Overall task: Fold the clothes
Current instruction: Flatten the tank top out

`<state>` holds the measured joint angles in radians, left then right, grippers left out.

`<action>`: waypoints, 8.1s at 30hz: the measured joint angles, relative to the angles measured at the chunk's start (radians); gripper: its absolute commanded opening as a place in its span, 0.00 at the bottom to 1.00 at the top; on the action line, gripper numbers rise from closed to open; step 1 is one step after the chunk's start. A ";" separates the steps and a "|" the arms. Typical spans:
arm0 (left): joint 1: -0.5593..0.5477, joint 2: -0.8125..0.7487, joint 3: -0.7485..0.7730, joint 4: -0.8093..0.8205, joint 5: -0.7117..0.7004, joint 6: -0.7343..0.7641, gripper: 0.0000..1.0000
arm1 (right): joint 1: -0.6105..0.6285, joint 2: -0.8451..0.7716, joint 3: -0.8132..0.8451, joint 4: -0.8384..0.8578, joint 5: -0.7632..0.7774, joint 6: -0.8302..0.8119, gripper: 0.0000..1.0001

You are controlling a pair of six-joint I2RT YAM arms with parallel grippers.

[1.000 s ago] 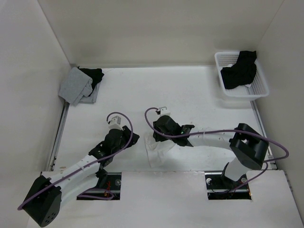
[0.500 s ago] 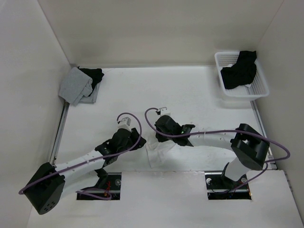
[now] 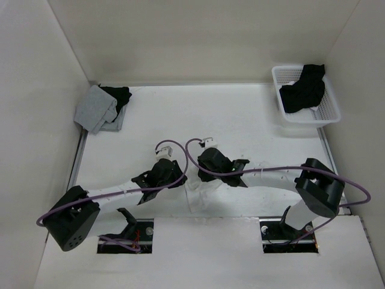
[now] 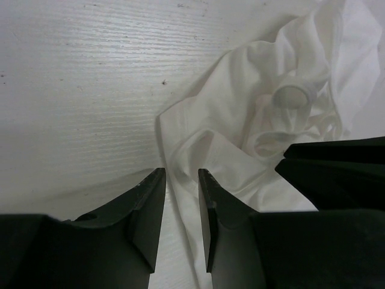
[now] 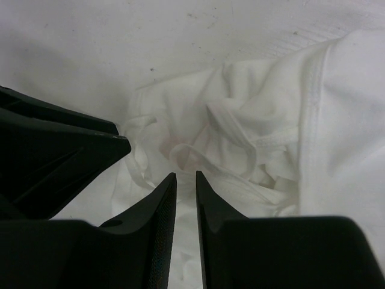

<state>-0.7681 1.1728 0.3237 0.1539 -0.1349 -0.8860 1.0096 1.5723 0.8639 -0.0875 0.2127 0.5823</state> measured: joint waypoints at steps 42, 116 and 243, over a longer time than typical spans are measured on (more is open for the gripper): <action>0.013 -0.154 -0.001 -0.121 -0.064 -0.001 0.07 | -0.042 0.137 0.136 -0.110 -0.087 -0.134 0.06; 0.319 0.300 0.460 0.035 -0.153 0.236 0.08 | -0.610 0.048 0.311 0.088 -0.205 0.042 0.01; 0.603 -0.689 -0.103 -0.142 0.170 -0.034 0.02 | -0.670 -0.513 -0.178 0.161 -0.393 0.207 0.00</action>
<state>-0.1646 0.4835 0.2207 0.0120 0.0349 -0.9203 0.3393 1.0588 0.6861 0.0731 -0.1799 0.7891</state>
